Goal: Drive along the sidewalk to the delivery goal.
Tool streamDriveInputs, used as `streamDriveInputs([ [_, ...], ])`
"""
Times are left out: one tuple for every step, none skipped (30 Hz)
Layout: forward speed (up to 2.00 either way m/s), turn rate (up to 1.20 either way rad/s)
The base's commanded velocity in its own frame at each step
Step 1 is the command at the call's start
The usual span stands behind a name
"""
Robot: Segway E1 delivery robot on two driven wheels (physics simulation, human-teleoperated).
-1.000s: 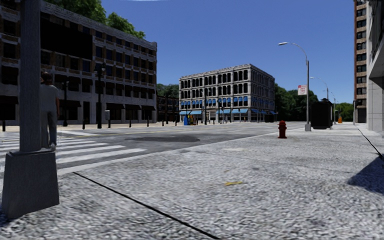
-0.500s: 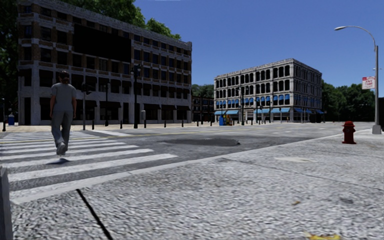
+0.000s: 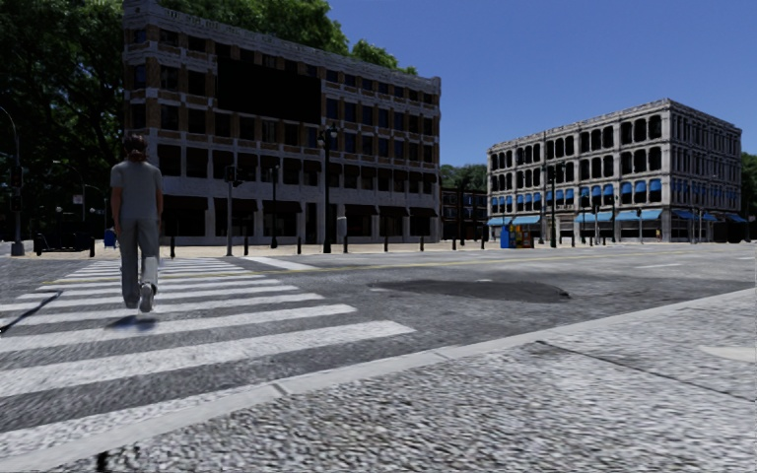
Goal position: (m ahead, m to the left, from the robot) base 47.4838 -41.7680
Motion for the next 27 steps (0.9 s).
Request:
streamDriveInputs([
  [2.0,0.46],
  [2.0,0.46],
  [2.0,0.46],
  [2.0,0.46],
  [2.0,0.46],
  [2.0,0.46],
  [2.0,0.46],
  [2.0,0.46],
  [2.0,0.46],
  [2.0,0.46],
  [2.0,0.46],
  [2.0,0.46],
  [2.0,0.46],
  [2.0,0.46],
  [2.0,0.46],
  [2.0,0.46],
  [2.0,0.46],
  [2.0,0.46],
  [2.0,0.46],
  [2.0,0.46],
  [2.0,0.46],
  [2.0,0.46],
  [2.0,0.46],
  [2.0,0.46],
  [2.0,0.46],
  [2.0,0.45],
  [1.99,0.44],
])
